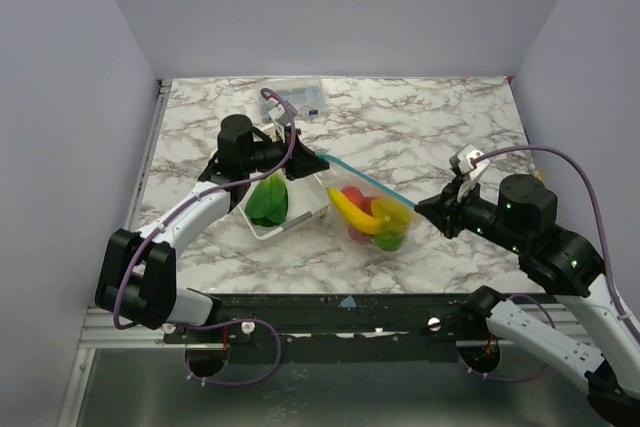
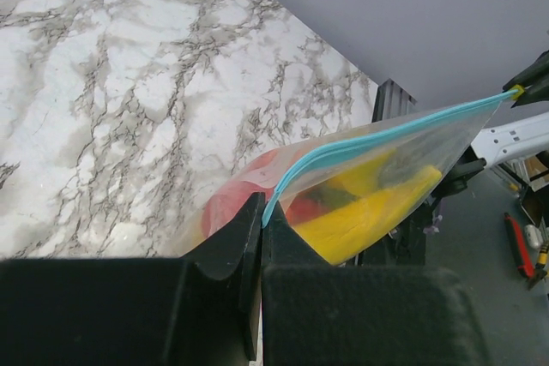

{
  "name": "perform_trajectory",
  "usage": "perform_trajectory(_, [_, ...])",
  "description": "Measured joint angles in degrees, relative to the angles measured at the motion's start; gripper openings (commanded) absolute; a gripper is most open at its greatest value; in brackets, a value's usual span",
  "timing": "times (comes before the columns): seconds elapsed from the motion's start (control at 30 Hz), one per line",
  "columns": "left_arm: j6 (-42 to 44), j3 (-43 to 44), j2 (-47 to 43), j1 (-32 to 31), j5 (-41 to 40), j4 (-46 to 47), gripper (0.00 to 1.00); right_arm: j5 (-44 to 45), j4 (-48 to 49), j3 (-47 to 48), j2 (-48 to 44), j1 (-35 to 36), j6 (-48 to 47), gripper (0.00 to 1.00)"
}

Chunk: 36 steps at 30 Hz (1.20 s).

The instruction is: Place the food in the zip-top bag and seal the zipper

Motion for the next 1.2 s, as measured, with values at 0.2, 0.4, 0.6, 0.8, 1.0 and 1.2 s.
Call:
perform_trajectory(0.2, [-0.61,-0.02,0.00,0.11,0.00,-0.02,0.00,0.81,-0.24,-0.85,-2.19,0.00,1.16,0.43])
perform_trajectory(0.4, [-2.99,-0.22,1.18,-0.24,-3.93,-0.57,0.00,6.36,-1.09,0.61,-0.83,0.00,5.01,0.73])
perform_trajectory(0.6, [-5.38,9.03,8.22,-7.89,-12.15,-8.74,0.00,15.91,-0.98,5.22,3.72,0.00,13.66,0.82])
perform_trajectory(0.8, [-9.11,25.35,19.21,-13.77,-20.26,-16.65,0.00,22.03,-1.01,7.87,4.04,-0.04,21.03,0.83])
perform_trajectory(1.0, [-12.96,42.60,32.22,-15.76,-26.40,-24.50,0.25,23.98,-0.63,7.85,1.49,-0.04,24.76,0.83])
perform_trajectory(1.2, [-11.78,56.98,40.48,-17.57,-28.89,-33.99,0.70,25.94,-0.74,7.85,1.70,-0.04,26.10,0.84])
